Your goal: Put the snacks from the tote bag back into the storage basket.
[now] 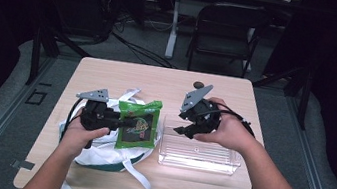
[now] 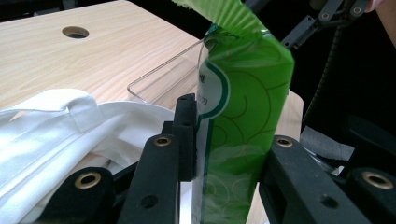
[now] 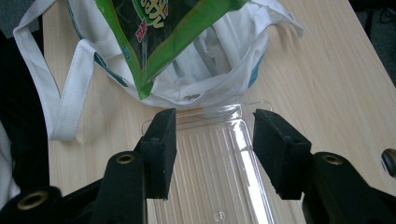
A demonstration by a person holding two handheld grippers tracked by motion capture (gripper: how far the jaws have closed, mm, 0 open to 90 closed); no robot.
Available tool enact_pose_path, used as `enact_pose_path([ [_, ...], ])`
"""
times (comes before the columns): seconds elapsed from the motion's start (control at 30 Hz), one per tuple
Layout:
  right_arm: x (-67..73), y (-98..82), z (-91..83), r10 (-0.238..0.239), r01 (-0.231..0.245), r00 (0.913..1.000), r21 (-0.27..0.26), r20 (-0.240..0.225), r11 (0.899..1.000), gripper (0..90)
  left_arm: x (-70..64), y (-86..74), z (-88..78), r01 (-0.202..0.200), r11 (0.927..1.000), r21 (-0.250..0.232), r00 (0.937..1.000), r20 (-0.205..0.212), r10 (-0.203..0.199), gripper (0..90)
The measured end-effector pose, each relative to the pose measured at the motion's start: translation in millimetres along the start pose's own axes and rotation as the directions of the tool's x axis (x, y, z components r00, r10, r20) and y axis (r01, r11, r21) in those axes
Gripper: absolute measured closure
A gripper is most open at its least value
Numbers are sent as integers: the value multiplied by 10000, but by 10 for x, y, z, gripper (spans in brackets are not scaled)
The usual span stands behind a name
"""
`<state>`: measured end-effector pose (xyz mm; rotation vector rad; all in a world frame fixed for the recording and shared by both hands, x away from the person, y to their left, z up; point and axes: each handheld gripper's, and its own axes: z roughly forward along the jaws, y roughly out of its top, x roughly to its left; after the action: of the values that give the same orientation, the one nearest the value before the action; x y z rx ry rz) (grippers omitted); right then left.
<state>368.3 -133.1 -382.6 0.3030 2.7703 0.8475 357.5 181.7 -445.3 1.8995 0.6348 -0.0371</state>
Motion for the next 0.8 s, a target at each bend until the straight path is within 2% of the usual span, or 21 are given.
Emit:
enact_pose_path([
  [0.3,-46,274,-32,-808,803,9967,481,76,9956,476,-9,1,6,-69,10000,11,10000,26,69,746],
  [0.47,-59,406,-53,-1070,1065,9942,424,83,9934,445,-14,3,4,-137,9999,14,9999,20,137,746],
  [0.57,-50,488,-49,-1433,1431,9897,613,0,9878,444,-12,6,-4,-167,9999,-13,9999,8,167,745],
  [0.73,-32,595,-26,-1784,1778,9839,599,48,9822,441,-19,6,5,-301,9995,89,9995,0,301,746],
  [0.8,-19,632,-16,-2105,2096,9776,667,62,9755,439,-28,6,17,-360,9992,165,9993,-19,360,745],
])
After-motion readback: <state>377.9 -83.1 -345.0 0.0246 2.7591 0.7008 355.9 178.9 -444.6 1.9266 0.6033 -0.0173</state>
